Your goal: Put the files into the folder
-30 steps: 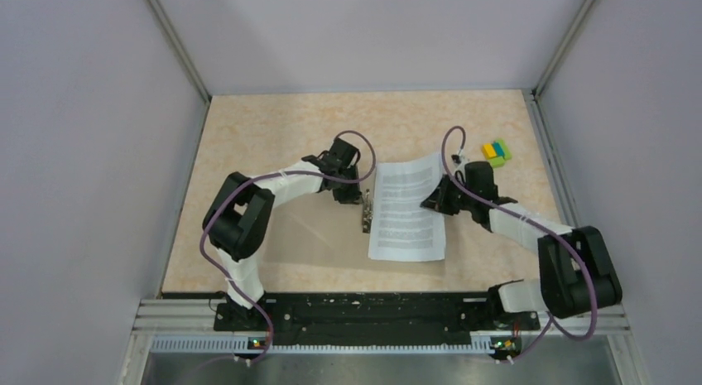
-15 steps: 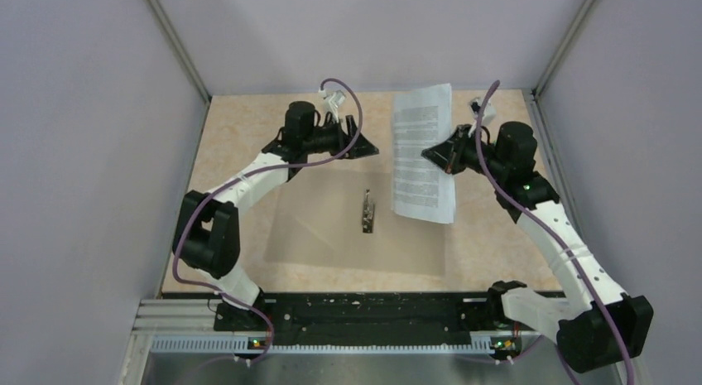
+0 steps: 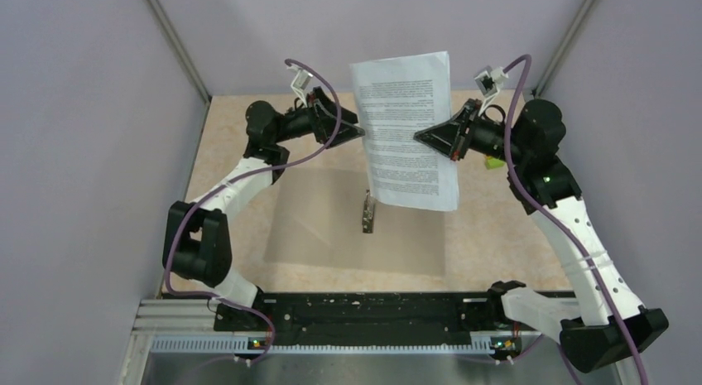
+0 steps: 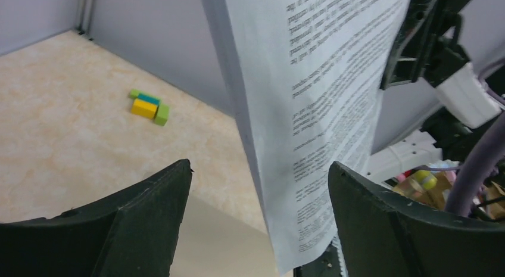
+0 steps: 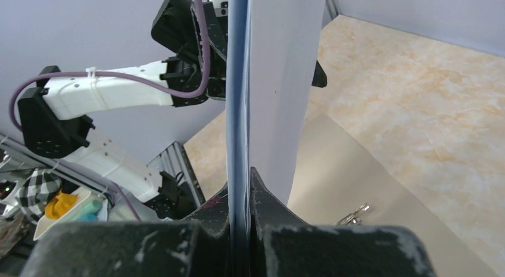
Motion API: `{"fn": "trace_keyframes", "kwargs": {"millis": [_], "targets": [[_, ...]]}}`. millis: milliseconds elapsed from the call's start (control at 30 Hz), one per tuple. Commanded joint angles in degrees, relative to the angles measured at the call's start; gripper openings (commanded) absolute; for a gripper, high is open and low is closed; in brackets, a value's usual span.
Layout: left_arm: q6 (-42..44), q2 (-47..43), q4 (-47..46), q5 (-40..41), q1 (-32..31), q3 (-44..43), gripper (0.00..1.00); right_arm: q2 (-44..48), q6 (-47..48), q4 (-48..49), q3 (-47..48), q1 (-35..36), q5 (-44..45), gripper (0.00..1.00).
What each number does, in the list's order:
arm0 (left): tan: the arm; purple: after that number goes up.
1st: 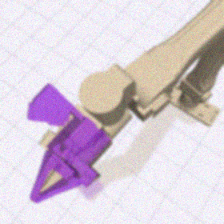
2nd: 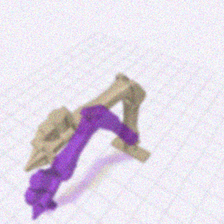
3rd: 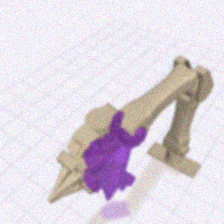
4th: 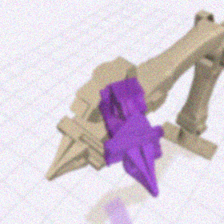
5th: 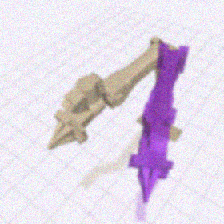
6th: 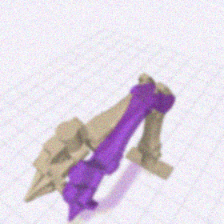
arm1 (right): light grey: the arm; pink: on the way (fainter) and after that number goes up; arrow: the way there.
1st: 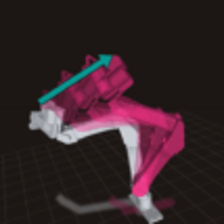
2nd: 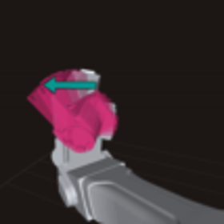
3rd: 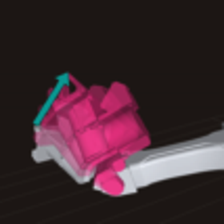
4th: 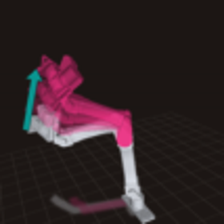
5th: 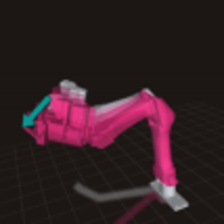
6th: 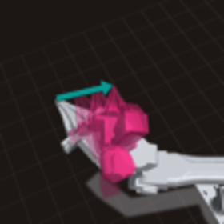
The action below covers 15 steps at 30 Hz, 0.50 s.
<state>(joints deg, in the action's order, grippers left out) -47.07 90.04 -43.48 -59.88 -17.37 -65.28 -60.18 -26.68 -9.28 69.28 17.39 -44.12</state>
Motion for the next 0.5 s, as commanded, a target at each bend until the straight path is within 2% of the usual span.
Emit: {"fn": "trace_keyframes", "kwargs": {"millis": [0, 133, 200, 333, 467], "targets": [[-17.0, -0.1, -27.7, -5.8, 0.8, 0.2, 0.90, -0.3, -1.9, 2.7, 3.7, 0.6, -3.9, 0.00], [-30.8, 3.2, -42.8, -7.1, 0.7, -3.1, 0.97, -0.6, -2.9, 4.1, 4.2, 0.6, -5.1, 0.00], [-36.4, 4.6, -47.3, -8.0, 0.3, -5.5, 0.98, -0.8, -2.7, 3.9, 4.7, 0.6, -5.1, 0.00], [-33.9, 3.9, -42.8, -9.2, -0.9, -6.7, 0.99, -1.1, -2.6, 3.7, 5.8, 0.6, -5.0, 0.00], [-29.1, 2.1, -35.6, -9.8, -1.6, -6.7, 0.93, -0.6, -0.8, 1.0, 7.2, 0.5, -2.8, 0.00]]}}
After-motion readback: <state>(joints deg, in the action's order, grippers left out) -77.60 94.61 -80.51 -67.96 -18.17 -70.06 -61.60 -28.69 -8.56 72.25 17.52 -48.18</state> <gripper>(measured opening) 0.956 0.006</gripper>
